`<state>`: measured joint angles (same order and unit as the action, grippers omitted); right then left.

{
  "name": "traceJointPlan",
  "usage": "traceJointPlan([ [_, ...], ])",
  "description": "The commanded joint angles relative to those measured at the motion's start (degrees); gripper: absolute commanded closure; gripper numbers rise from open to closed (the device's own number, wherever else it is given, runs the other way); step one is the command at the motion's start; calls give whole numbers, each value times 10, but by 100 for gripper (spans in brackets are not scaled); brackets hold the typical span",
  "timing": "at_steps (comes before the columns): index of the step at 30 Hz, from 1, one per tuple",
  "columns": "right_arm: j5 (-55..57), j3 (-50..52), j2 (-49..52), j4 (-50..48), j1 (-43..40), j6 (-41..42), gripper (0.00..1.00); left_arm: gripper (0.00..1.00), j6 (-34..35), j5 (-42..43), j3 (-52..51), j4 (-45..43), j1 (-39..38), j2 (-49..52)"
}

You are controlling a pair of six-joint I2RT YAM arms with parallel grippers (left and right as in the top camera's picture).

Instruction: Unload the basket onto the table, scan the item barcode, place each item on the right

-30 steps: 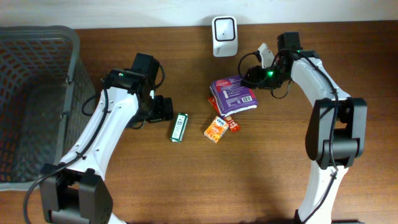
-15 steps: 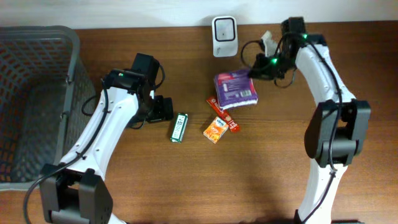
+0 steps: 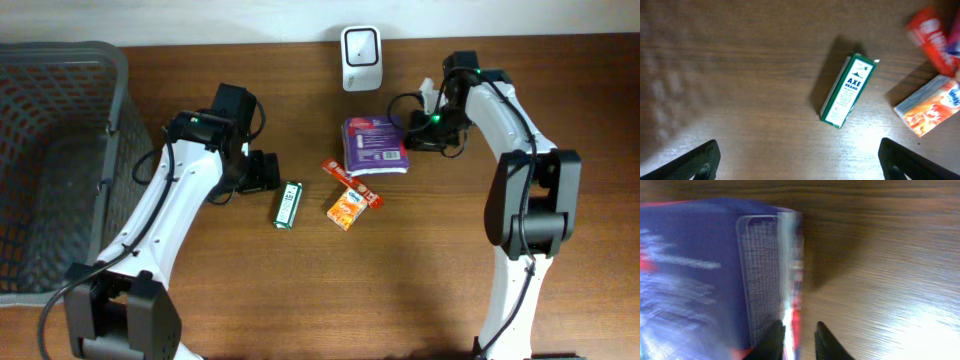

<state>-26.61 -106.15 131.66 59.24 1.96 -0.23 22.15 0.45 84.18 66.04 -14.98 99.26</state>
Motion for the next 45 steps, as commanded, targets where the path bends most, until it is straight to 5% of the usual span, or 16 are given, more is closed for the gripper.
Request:
traceJointPlan([
  [1, -81, 1, 2, 9, 51, -26, 79, 1, 5, 17, -2, -42, 0, 2],
  [4, -81, -14, 0, 22, 68, -23, 74, 1, 1, 18, -2, -126, 0, 11],
  [9, -12, -176, -5, 254, 6, -23, 51, 1, -120, 163, -1, -362, 1, 102],
  [12, -12, -259, -13, 332, -28, -24, 49, 0, -80, 276, 1, -457, 1, 181],
  [16, -12, -273, -48, 336, -28, -24, 48, 2, -35, 279, 1, -482, -19, 242],
  [17, -11, -273, -48, 336, -28, -24, 48, 9, -35, 279, 1, -480, -24, 249],
  [18, -11, -273, -48, 336, -28, -24, 48, 34, -33, 279, 1, -475, -26, 252],
  [19, -10, -273, -48, 336, -28, -24, 48, 45, -33, 278, 1, -470, -26, 254],
  [22, 34, -273, -48, 338, -28, -24, 48, 62, -33, 279, 1, -467, -24, 253],
  [24, 44, -273, -48, 334, -28, -24, 39, 66, -33, 293, 8, -443, -22, 241],
  [27, 19, -271, -44, 316, -28, -23, 36, 78, -29, 452, 31, -428, -2, 191],
  [31, -65, -237, -38, 277, -28, -23, 36, 77, 50, 578, 31, -429, 26, 145],
  [36, -323, -198, -38, 231, -28, -26, 33, 75, 172, 668, 32, -468, 74, 131],
  [38, -418, -198, -38, 221, -28, -26, 21, 75, 212, 669, 32, -499, 75, 131],
  [43, -445, -198, -38, 199, -24, -25, 21, 75, 322, 695, 32, -556, 75, 131],
  [45, -447, -198, -38, 181, -24, -25, 21, 75, 423, 708, 32, -638, 75, 131],
])
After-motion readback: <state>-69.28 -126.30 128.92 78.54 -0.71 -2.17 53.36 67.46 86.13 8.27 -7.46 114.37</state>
